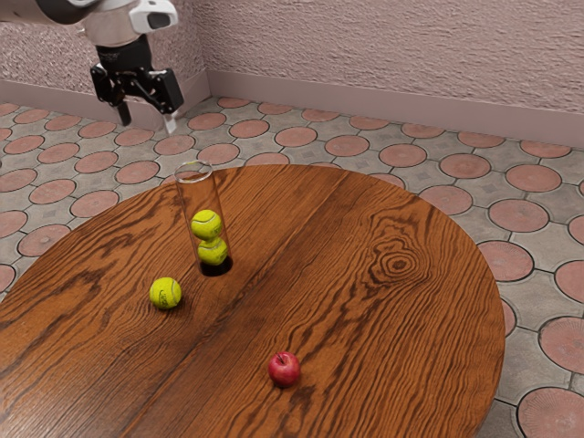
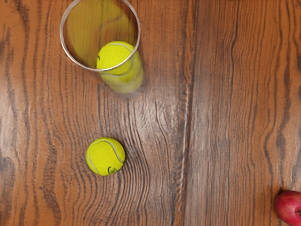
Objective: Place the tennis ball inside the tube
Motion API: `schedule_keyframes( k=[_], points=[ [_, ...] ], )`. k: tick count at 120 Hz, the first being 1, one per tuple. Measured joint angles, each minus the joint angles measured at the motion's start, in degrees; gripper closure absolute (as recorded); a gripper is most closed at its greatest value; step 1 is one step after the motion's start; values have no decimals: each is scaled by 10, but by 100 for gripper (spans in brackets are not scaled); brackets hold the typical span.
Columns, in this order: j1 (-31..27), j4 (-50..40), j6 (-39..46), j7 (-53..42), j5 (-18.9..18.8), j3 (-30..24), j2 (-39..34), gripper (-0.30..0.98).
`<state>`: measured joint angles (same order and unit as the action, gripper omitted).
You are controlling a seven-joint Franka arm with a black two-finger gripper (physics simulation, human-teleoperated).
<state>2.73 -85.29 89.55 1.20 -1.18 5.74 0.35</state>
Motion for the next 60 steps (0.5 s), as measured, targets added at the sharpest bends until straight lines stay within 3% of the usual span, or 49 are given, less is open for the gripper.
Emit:
schedule_keyframes(
  k=[20, 35, 60],
  points=[
    [-5, -28, 0, 0, 0, -6, -27, 0],
    [11, -148, 20, 0, -4, -13, -105, 0],
    [-2, -313, 86, 0, -7, -14, -172, 0]
  ],
)
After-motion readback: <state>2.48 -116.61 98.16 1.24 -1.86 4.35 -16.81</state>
